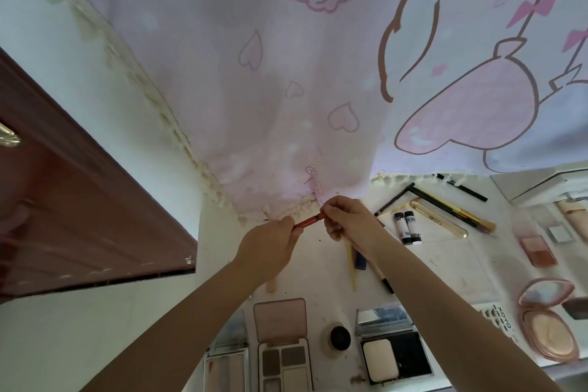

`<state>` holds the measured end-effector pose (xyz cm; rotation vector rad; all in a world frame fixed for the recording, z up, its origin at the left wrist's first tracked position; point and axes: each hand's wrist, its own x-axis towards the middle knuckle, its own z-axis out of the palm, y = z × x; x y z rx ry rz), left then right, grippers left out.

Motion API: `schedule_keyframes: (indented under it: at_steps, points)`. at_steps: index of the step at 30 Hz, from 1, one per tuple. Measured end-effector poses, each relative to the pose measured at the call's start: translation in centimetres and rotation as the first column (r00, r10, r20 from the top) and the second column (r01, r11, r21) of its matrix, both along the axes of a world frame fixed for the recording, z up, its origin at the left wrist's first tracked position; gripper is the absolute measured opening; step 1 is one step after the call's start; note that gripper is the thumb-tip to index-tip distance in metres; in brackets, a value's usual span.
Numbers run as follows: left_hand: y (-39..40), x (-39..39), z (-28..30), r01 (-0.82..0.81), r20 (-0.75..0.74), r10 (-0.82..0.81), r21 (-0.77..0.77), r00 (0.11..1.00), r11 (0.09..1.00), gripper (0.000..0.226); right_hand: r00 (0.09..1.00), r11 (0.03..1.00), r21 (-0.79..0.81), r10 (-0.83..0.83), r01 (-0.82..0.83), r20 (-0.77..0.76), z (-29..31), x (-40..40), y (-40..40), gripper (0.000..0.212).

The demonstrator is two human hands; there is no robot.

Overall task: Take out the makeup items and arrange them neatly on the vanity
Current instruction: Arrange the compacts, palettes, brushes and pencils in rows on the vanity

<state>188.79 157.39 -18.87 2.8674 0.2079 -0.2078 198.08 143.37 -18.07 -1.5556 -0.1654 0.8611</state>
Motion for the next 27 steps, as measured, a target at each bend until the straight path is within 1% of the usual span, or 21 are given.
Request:
schedule_keyframes:
  at_steps: [3, 6, 9, 11, 13, 14, 16, 17, 18, 20, 21, 22, 25, 27]
  points:
    - [-0.1, -0.3, -0.6, -0.012, -0.023, 0.01, -0.098, 1.0, 0.995, 0.031, 0.998, 0.994, -0.097, 0.057, -0.053, 0.037, -0.3, 0.0, 0.2, 0.026]
    - [-0.1, -0.4, -1.6, -0.028, -0.091, 0.009, -0.212, 0.996, 0.977, 0.026, 0.978, 0.953, -0.258, 0.187, -0.158, 0.092, -0.6, 0.0, 0.3, 0.027]
    - [-0.2, -0.4, -2.4, -0.022, -0.123, -0.008, -0.24, 0.992, 0.97, 0.027, 0.947, 0.897, -0.357, 0.31, -0.26, 0.089, -0.9, -0.2, 0.6, 0.021]
    - [-0.3, -0.4, -2.9, -0.038, -0.142, 0.0, -0.264, 0.99, 0.964, 0.028, 0.933, 0.864, -0.418, 0.348, -0.282, 0.09, -1.0, -0.1, 0.3, 0.017]
    - [-0.4, -0.6, -3.4, -0.087, -0.162, 0.038, -0.306, 0.986, 0.948, 0.027, 0.941, 0.855, -0.463, 0.318, -0.234, 0.111, -1.3, 0.4, -0.3, 0.017]
    - [-0.5, -0.6, -3.6, -0.115, -0.172, 0.063, -0.315, 0.983, 0.942, 0.027, 0.954, 0.865, -0.465, 0.275, -0.188, 0.124, -1.3, 0.6, -0.7, 0.019]
    - [-0.7, -0.6, -4.1, -0.171, -0.201, 0.111, -0.31, 0.973, 0.935, 0.027, 0.983, 0.898, -0.437, 0.129, -0.06, 0.13, -1.7, 1.3, -1.6, 0.022]
    - [-0.8, -0.5, -4.3, -0.196, -0.225, 0.131, -0.296, 0.966, 0.935, 0.028, 0.988, 0.9, -0.435, 0.069, -0.003, 0.136, -1.9, 1.6, -2.1, 0.02]
    - [-0.9, -0.4, -4.6, -0.217, -0.251, 0.148, -0.275, 0.957, 0.937, 0.028, 0.985, 0.883, -0.467, 0.048, 0.036, 0.166, -2.2, 1.9, -2.6, 0.02]
    - [-1.1, -0.1, -5.0, -0.249, -0.303, 0.179, -0.212, 0.936, 0.945, 0.03, 0.94, 0.763, -0.642, 0.161, 0.074, 0.299, -3.1, 2.5, -3.6, 0.024]
    - [-1.3, 0.0, -5.1, -0.261, -0.325, 0.193, -0.181, 0.926, 0.948, 0.03, 0.912, 0.698, -0.708, 0.213, 0.109, 0.351, -3.5, 2.7, -4.0, 0.028]
    - [-1.4, 0.2, -5.3, -0.271, -0.342, 0.205, -0.157, 0.917, 0.95, 0.03, 0.893, 0.657, -0.741, 0.24, 0.139, 0.38, -3.9, 2.8, -4.3, 0.031]
    - [-1.8, 0.8, -5.7, -0.295, -0.386, 0.23, -0.118, 0.894, 0.948, 0.027, 0.87, 0.6, -0.78, 0.275, 0.179, 0.41, -5.0, 2.5, -4.5, 0.037]
    - [-2.0, 1.1, -5.8, -0.315, -0.399, 0.25, -0.106, 0.882, 0.943, 0.025, 0.876, 0.581, -0.792, 0.265, 0.188, 0.403, -5.5, 2.2, -4.4, 0.041]
